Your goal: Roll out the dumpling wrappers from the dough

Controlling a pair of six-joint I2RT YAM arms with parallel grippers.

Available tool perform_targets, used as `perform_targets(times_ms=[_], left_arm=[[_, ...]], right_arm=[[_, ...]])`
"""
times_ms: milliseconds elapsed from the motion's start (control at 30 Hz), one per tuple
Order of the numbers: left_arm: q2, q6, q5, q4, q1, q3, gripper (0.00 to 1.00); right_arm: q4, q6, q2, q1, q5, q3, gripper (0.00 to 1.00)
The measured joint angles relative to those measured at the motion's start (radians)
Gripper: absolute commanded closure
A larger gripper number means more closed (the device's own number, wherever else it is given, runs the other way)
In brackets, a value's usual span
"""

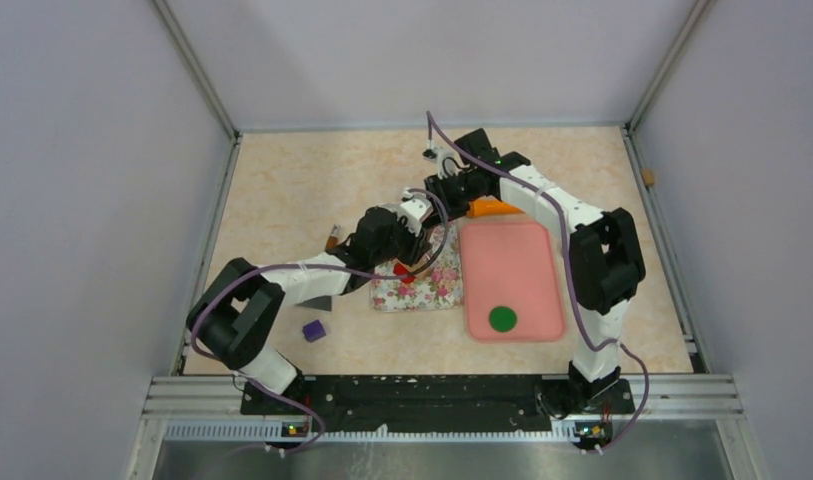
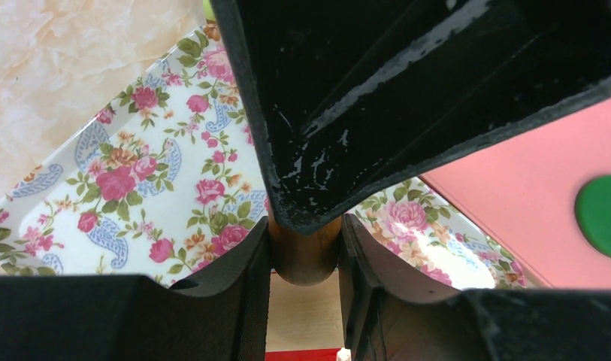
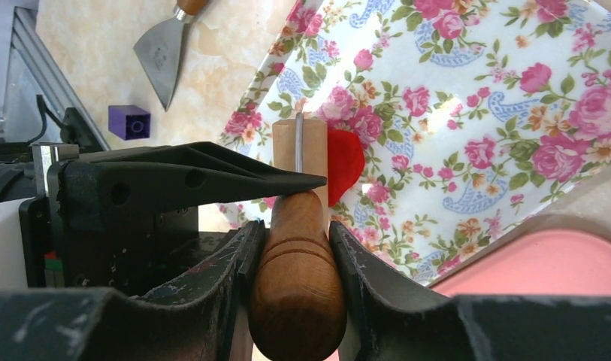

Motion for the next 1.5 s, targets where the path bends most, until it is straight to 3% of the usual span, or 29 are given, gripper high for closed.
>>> perform_targets(times_ms=[533, 1033, 1500], left_arm=[[0.098, -0.027, 0.011, 0.127, 0.010, 0.027, 1.00], [0.060, -0.062, -0.046, -0.079, 0.011, 0.145, 1.00], [0.162, -0.040, -0.044, 0.055, 0.009, 0.144, 1.00]], right_arm=[[0.023, -0.040, 0.005, -0.020, 0.066, 0.006, 1.00], [0.024, -0.027, 0.009, -0.026, 0.026, 0.070, 1.00], [0.046, -0.094, 0.010, -0.033, 0.092, 0.034, 1.00]])
